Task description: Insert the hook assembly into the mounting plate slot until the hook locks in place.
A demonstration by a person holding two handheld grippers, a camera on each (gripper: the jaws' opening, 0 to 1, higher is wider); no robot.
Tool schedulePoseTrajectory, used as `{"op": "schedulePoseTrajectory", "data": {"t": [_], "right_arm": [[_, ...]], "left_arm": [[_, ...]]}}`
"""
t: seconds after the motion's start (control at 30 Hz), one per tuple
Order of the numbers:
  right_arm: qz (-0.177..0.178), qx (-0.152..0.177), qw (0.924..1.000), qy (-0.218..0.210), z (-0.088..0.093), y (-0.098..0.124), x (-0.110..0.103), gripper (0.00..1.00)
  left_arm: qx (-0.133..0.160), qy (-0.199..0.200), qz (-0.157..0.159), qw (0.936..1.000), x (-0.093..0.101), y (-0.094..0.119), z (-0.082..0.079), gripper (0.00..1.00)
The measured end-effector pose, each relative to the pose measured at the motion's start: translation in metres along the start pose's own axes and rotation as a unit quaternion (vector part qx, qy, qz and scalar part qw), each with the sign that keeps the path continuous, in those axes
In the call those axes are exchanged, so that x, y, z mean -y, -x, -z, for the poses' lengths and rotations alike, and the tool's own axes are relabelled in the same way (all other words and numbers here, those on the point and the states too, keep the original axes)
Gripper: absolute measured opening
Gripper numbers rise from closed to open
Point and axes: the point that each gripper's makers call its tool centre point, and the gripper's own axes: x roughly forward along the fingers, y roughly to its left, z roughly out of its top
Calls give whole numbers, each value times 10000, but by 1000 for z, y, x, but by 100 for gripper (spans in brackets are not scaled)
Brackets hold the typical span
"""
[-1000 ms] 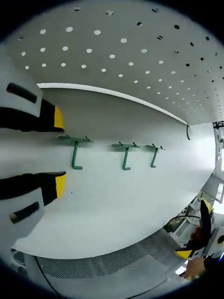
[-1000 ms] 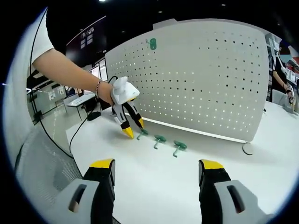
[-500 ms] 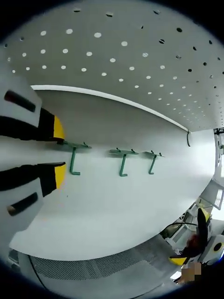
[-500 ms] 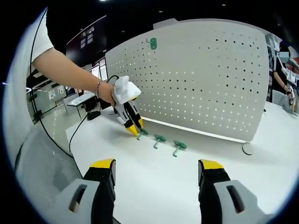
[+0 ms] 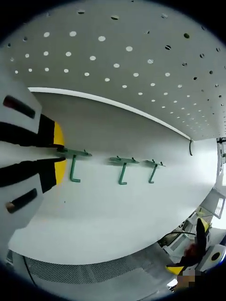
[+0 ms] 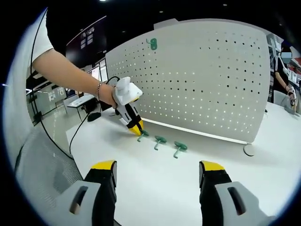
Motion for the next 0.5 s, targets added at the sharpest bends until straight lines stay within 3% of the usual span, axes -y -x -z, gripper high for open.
{"op": "schedulePoseTrajectory", "data": {"t": [0.33,0.5], "right_arm": [[24,34,10000,-53,-1,0,1,69],[26,36,10000,-66,-1,0,2,69]], "left_arm": [[59,37,-42,10000,-2,-1,-2,12],[148,-147,-53,9998,0,-2,-5,7]]}}
